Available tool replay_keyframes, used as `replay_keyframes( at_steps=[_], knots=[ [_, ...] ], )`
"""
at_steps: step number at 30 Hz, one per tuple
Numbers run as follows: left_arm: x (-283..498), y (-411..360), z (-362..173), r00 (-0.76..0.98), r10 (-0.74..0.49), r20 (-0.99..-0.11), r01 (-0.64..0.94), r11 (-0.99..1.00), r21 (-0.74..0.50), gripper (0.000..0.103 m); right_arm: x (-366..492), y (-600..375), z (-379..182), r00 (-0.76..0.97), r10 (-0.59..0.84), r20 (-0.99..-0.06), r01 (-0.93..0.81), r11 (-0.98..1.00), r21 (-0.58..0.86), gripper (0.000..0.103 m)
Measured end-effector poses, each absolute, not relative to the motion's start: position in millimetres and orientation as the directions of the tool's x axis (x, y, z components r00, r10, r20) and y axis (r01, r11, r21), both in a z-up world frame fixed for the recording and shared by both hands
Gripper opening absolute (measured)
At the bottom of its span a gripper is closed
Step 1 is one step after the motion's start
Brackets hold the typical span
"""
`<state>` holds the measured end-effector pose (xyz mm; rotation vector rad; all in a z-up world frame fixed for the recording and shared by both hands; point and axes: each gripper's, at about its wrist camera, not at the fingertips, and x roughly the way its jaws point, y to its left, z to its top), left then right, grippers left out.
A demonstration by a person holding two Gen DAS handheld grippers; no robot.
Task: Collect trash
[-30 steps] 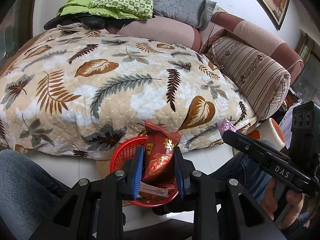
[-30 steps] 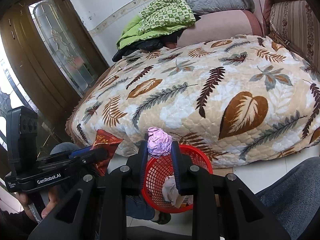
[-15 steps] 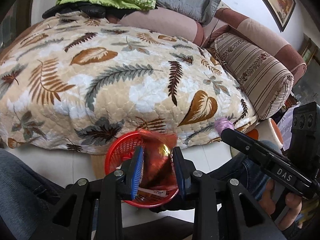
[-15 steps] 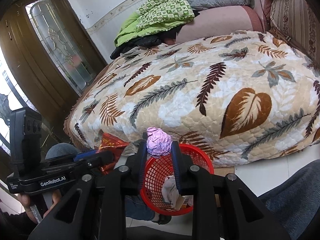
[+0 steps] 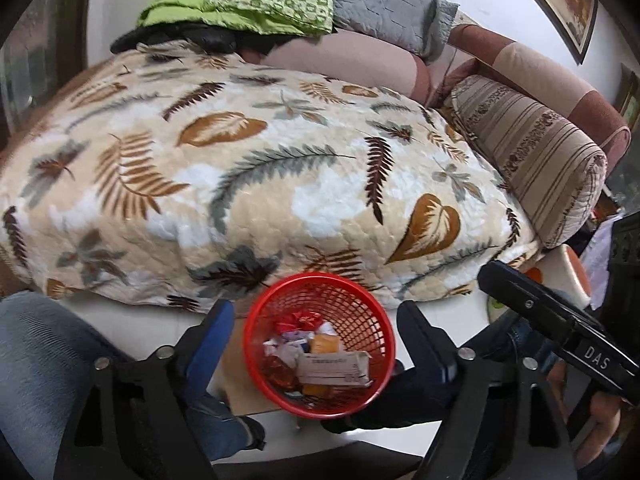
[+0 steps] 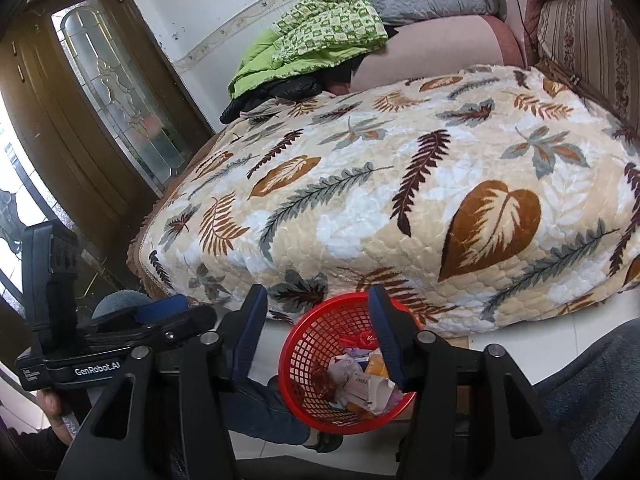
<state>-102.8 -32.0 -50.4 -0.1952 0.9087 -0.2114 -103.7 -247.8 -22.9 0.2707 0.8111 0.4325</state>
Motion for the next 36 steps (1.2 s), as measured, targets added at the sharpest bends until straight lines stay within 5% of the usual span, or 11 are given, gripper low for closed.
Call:
replay_keyframes(
  at_steps=[10, 36],
  knots=[
    [-131.3, -34.2, -26.1, 0.679, -0.097, -0.727, 0.052, 0.995, -0.084, 0.097, -133.3, -247.6, -4.0, 0.646, 0.388, -0.658, -0.272, 0.922, 0.276, 0.075],
    [-134.4, -42.7, -29.8, 0.666, -0.051, -0.744, 0.044, 0.999, -0.029, 0.097, -134.6, -247.6, -17.4, 0.609, 0.386, -0.693, -0.263, 0.922, 0.283, 0.075]
  ],
)
